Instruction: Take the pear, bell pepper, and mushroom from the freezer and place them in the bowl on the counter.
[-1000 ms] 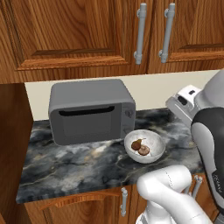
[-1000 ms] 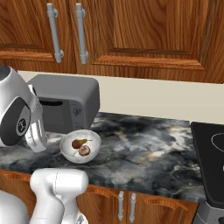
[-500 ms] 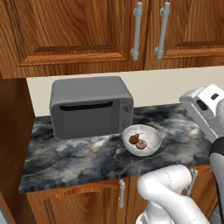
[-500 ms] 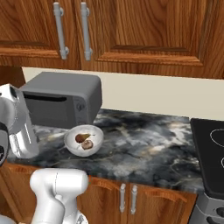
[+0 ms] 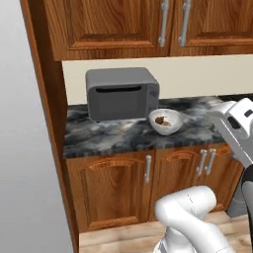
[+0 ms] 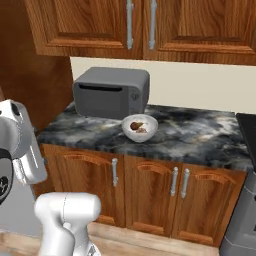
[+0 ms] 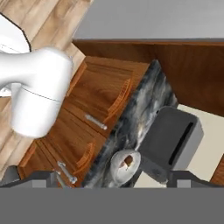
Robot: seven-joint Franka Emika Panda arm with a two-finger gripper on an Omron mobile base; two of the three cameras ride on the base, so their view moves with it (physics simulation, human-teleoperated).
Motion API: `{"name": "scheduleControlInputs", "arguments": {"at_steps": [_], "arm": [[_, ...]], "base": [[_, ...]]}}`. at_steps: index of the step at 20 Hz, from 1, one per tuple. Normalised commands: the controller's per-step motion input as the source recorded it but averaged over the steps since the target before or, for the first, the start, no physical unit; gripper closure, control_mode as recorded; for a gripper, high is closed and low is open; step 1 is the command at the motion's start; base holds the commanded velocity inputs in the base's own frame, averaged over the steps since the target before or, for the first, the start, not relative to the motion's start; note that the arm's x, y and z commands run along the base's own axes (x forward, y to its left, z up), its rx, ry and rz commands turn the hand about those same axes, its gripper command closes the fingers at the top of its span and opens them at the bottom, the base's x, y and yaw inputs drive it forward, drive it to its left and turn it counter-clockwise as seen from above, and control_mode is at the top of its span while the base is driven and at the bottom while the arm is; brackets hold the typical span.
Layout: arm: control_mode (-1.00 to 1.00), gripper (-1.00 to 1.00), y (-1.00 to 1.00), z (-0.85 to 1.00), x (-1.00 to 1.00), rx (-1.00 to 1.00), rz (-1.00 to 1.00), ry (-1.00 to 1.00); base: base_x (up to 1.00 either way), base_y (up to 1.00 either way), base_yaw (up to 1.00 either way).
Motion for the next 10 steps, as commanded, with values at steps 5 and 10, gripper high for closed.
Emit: {"name": "scheduleControlInputs", "arguments": {"at_steps": [5, 10], "arm": [[1.00, -1.00, 0.00, 0.00, 0.00, 0.00, 0.00, 0.00], [1.00, -1.00, 0.00, 0.00, 0.00, 0.00, 0.00, 0.00]], "base": [[-0.54, 1.00, 0.04], [0.09, 1.00, 0.02]]}}
